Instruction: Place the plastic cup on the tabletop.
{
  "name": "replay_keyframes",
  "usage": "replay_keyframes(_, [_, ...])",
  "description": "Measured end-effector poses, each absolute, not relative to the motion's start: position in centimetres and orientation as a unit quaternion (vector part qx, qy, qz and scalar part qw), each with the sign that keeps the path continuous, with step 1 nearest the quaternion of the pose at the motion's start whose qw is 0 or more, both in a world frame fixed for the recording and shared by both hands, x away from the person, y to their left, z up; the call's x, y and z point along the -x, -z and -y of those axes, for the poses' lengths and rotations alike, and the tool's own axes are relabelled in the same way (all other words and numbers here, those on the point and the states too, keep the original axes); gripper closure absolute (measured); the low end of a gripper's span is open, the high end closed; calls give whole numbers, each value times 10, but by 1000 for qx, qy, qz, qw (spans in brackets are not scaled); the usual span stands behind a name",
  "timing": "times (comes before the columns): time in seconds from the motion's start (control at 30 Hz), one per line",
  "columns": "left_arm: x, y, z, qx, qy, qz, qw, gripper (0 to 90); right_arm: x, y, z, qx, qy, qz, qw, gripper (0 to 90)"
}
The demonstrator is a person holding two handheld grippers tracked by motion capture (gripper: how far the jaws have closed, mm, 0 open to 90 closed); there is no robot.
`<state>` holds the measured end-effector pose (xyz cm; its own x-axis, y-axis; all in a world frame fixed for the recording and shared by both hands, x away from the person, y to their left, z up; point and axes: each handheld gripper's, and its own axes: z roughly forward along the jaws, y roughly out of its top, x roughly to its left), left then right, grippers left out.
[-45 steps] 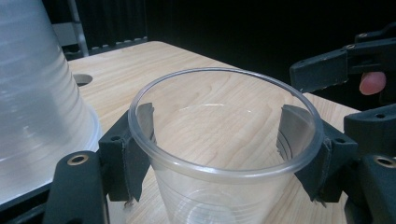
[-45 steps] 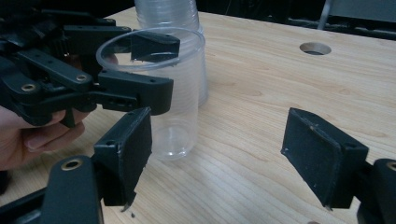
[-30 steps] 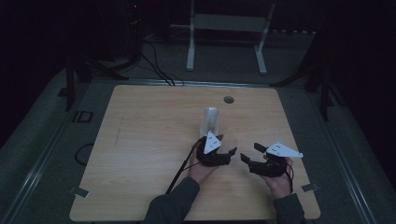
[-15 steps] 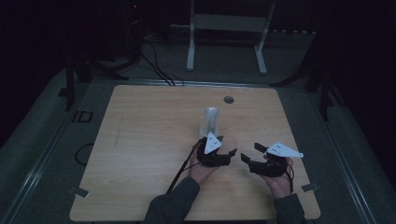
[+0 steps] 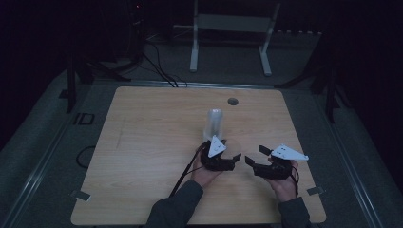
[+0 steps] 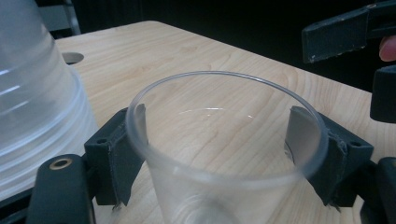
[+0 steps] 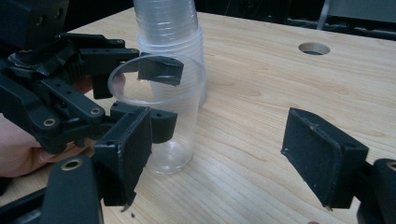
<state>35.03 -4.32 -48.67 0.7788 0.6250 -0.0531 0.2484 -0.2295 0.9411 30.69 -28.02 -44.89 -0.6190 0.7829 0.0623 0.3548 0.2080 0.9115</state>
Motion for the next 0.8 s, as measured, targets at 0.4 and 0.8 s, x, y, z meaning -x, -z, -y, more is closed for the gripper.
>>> replay_keyframes(0.4, [-349,491,40,-777,-161,-287,536,169,-307,449,281,-381,-501,-747,214,239])
replay_keyframes(0.8, [-345,492,25,-776,-162,-297,532,161,-307,449,282,-384,-501,-745,213,239])
